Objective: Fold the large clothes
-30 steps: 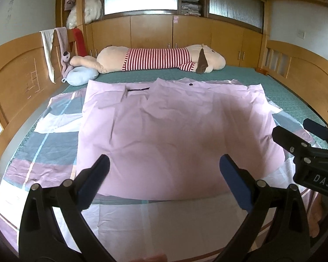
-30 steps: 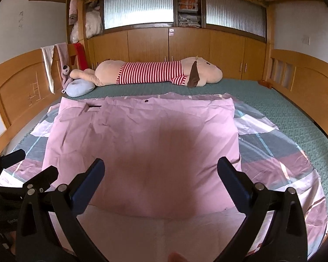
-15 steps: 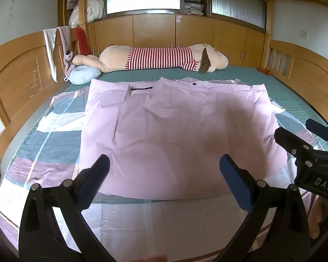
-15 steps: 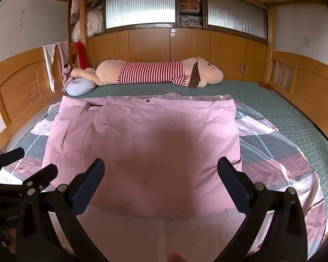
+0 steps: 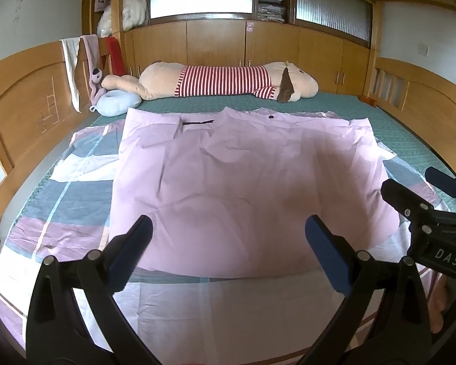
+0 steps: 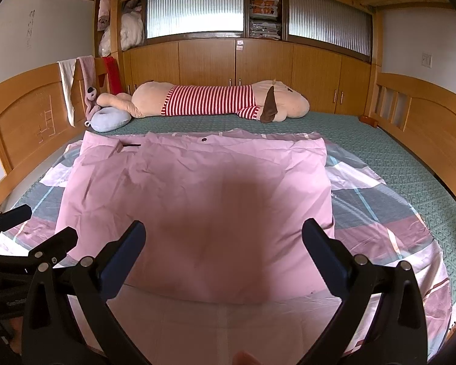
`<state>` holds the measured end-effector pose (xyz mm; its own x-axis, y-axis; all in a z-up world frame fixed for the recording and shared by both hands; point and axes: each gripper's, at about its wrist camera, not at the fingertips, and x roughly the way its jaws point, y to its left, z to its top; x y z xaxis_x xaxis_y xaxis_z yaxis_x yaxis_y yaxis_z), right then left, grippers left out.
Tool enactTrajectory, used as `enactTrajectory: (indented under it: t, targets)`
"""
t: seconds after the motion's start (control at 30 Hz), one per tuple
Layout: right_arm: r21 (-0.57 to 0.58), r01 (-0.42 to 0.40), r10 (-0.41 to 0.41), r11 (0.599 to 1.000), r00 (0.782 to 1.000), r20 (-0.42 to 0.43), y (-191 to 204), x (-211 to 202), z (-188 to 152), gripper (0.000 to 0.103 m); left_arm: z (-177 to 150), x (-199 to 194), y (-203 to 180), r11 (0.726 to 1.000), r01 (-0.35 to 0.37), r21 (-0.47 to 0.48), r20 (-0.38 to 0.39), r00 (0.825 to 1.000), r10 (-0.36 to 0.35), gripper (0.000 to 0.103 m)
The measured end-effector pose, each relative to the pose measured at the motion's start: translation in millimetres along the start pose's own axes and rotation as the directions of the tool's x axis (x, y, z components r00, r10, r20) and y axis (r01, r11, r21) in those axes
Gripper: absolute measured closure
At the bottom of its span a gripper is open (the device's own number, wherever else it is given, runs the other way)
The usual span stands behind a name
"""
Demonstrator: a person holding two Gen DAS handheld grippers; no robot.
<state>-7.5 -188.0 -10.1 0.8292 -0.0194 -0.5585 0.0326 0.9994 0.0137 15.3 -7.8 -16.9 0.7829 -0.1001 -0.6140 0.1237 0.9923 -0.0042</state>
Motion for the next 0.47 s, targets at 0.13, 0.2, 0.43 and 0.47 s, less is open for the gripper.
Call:
enactTrajectory:
  t: [0.13, 0.2, 0.43, 0.47]
  targets:
    - [0.000, -0.001, 0.001, 1.000, 1.000, 0.000, -0.9, 0.3, 0.0, 0.001, 0.9, 1.9, 1.6, 1.000, 0.010, -0.007, -0.011, 1.000, -0.010, 0.002]
    - [-0.001, -0.001, 0.001, 1.000, 1.000, 0.000, -0.8, 0.4, 0.0, 0.001, 1.6, 2.7, 1.7, 1.000, 0.007, -0.009, -0.020, 1.000, -0.007, 0.002]
    - [-0.001, 0.000, 0.000, 1.000, 1.000, 0.000, 0.0, 0.4, 0.0, 0.001, 2.4, 2.5, 1.9, 1.000, 0.005, -0.013, -0.020, 1.000, -0.005, 0.002]
    - [0.000, 0.000, 0.000, 1.000, 1.000, -0.001, 0.4, 0.3, 0.1, 0.001, 2.4, 2.5, 1.5, 1.000, 0.004, -0.011, -0.020, 1.000, -0.004, 0.002]
